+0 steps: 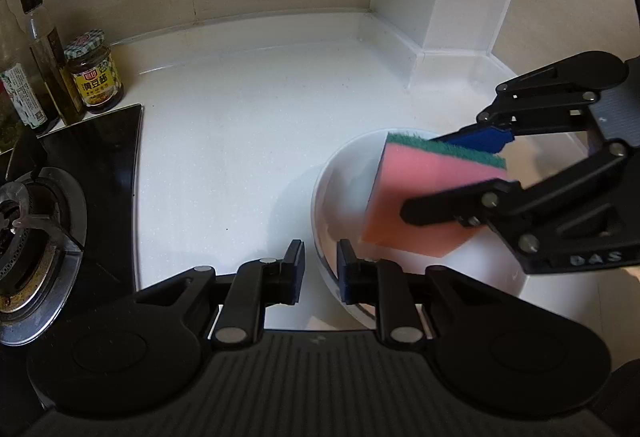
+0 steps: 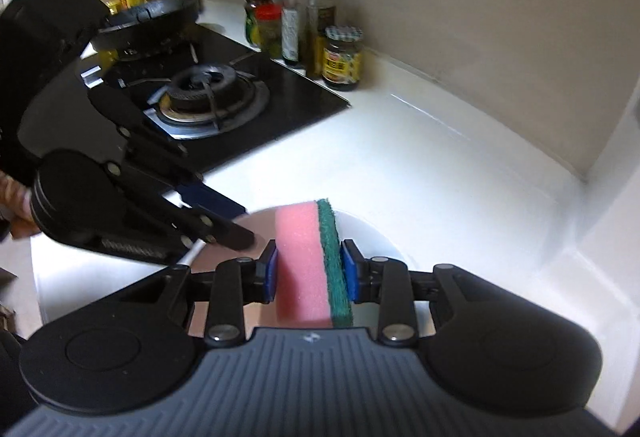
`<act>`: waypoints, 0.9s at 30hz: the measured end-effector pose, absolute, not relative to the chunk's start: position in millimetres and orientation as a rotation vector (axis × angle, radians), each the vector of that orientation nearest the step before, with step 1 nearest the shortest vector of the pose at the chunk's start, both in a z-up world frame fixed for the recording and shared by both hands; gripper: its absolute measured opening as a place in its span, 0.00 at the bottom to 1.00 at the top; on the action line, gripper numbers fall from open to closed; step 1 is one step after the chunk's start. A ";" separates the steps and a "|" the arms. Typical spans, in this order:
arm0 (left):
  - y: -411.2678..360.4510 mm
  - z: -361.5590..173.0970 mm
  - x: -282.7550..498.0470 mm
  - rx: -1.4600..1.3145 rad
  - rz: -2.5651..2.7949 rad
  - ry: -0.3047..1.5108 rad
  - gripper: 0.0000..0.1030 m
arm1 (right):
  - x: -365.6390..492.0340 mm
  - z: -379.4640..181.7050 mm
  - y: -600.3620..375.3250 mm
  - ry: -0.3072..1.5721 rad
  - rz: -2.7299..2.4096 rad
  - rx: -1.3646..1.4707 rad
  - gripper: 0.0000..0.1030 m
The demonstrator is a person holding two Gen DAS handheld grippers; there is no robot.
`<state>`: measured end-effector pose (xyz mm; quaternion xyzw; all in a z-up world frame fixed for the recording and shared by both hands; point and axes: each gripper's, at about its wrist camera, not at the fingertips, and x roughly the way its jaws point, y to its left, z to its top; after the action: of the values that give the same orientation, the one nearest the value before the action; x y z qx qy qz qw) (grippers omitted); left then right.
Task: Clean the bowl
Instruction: 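Lower the sponge into the white bowl with the right gripper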
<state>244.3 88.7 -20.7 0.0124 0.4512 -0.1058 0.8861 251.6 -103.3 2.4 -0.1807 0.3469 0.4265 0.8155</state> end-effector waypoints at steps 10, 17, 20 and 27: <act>82.4 -23.7 247.3 0.058 -0.228 0.956 0.19 | 246.3 10.1 -114.9 0.725 0.911 -0.515 0.26; 85.6 -25.6 250.7 0.048 -0.232 0.970 0.20 | 240.9 2.2 -101.1 0.737 1.056 -0.439 0.27; 85.6 -25.6 251.6 0.068 -0.247 0.971 0.20 | 233.3 8.3 -109.5 0.762 1.150 -0.480 0.27; 88.5 -27.6 260.7 0.067 -0.278 0.992 0.11 | 215.8 23.0 -107.5 0.755 1.200 -0.720 0.26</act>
<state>260.7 88.5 -27.6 0.0320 0.4742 -0.1328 0.8697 215.8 -107.5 23.0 -0.3235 0.3390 0.5387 0.7002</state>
